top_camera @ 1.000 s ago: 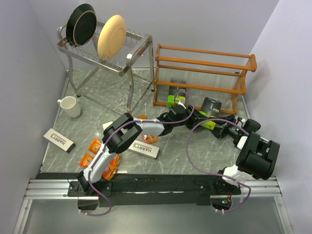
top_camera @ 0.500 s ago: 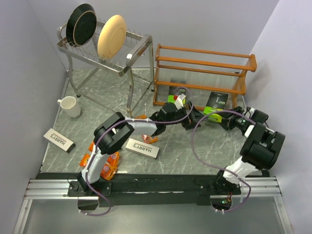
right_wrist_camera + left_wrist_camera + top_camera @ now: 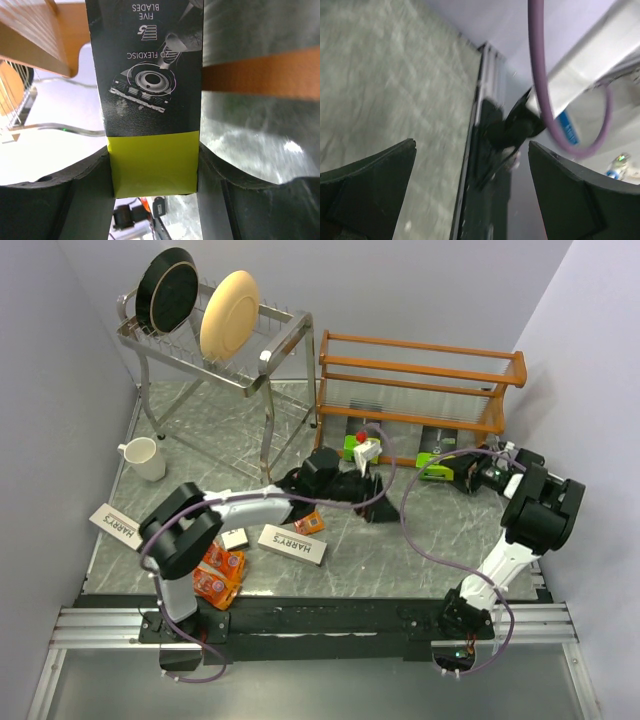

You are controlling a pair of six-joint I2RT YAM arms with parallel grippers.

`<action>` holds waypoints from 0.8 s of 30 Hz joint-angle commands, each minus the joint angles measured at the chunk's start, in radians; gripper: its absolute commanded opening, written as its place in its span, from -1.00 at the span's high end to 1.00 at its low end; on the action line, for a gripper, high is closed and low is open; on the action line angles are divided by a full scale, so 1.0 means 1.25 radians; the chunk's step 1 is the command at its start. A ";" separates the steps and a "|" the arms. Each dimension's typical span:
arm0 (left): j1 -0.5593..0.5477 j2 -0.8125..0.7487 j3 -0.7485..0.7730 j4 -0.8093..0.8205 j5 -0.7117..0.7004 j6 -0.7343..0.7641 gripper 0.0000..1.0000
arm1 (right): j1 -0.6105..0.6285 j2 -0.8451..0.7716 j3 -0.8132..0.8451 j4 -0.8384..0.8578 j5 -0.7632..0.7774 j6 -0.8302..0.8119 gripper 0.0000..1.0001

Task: Place and organize the shaving razors onto the shelf

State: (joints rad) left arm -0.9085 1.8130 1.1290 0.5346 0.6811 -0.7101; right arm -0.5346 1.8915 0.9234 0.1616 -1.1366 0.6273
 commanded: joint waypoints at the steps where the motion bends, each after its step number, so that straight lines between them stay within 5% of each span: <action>1: -0.002 -0.072 -0.050 -0.138 0.009 0.175 -0.99 | 0.026 0.035 0.046 0.017 -0.050 -0.018 0.10; 11: -0.008 -0.049 -0.029 -0.163 0.000 0.206 -0.99 | 0.025 0.065 -0.026 0.358 -0.027 0.267 0.03; 16: -0.013 -0.061 -0.044 -0.180 -0.002 0.218 -0.99 | 0.026 0.076 -0.007 0.359 -0.010 0.271 -0.09; 19: -0.013 -0.067 -0.050 -0.191 -0.009 0.227 -0.99 | 0.028 0.076 0.004 0.330 -0.018 0.263 -0.46; 20: -0.012 -0.067 -0.052 -0.192 -0.009 0.227 -0.99 | 0.025 0.071 0.005 0.316 -0.023 0.240 -0.99; 24: -0.013 -0.075 -0.052 -0.204 -0.017 0.238 -0.99 | 0.008 0.004 0.007 0.149 -0.005 0.097 -1.00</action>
State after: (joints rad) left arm -0.9207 1.7584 1.0645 0.2863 0.6724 -0.4511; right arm -0.5049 1.9816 0.9108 0.5007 -1.1522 0.8921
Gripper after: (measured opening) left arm 0.995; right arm 0.997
